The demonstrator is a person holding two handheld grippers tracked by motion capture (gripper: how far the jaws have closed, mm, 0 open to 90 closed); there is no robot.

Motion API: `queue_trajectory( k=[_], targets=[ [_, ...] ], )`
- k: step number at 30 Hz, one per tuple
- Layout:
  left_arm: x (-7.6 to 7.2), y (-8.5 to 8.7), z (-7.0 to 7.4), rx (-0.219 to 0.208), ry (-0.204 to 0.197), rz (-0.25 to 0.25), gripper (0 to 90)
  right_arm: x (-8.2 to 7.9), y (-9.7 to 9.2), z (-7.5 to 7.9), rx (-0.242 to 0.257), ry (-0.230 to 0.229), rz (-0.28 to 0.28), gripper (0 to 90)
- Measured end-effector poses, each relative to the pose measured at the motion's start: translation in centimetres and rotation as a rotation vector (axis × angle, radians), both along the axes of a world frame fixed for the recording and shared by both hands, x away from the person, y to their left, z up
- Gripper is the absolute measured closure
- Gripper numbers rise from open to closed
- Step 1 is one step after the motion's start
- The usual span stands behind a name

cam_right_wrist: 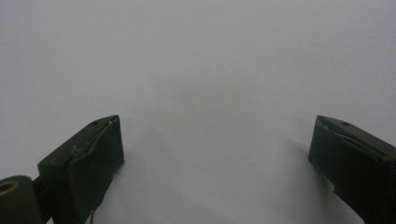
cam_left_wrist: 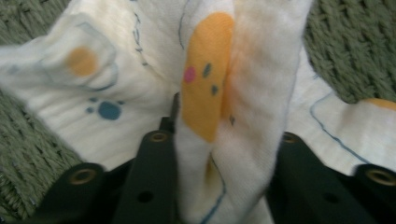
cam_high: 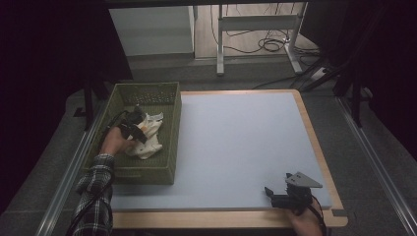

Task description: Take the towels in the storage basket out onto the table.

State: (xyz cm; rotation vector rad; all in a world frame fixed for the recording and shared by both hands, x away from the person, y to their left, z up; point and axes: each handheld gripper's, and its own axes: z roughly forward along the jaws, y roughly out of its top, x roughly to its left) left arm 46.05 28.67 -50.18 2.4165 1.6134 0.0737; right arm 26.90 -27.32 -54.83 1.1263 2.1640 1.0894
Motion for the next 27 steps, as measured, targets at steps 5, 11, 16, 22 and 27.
queue_trajectory(
  k=[5,11,16,22,27],
  targets=[
    [-0.3,0.7,1.3,-0.091,-0.052,0.050,76.4,0.0,0.0,0.0,0.000,0.001,0.000,3.4],
    [-1.0,1.0,3.4,-0.181,-0.115,0.048,76.8,0.0,0.0,0.0,0.000,0.000,0.000,3.4],
    [-1.8,1.0,5.4,-0.227,-0.172,0.043,76.8,0.0,0.0,0.0,0.000,0.000,0.000,3.4],
    [-2.9,0.9,7.5,-0.258,-0.247,0.036,76.6,0.0,0.0,0.0,0.000,0.000,0.000,3.4],
    [-3.6,1.3,8.9,-0.271,-0.291,0.052,76.6,0.0,0.0,0.0,-0.001,0.000,0.001,3.4]
  ],
)
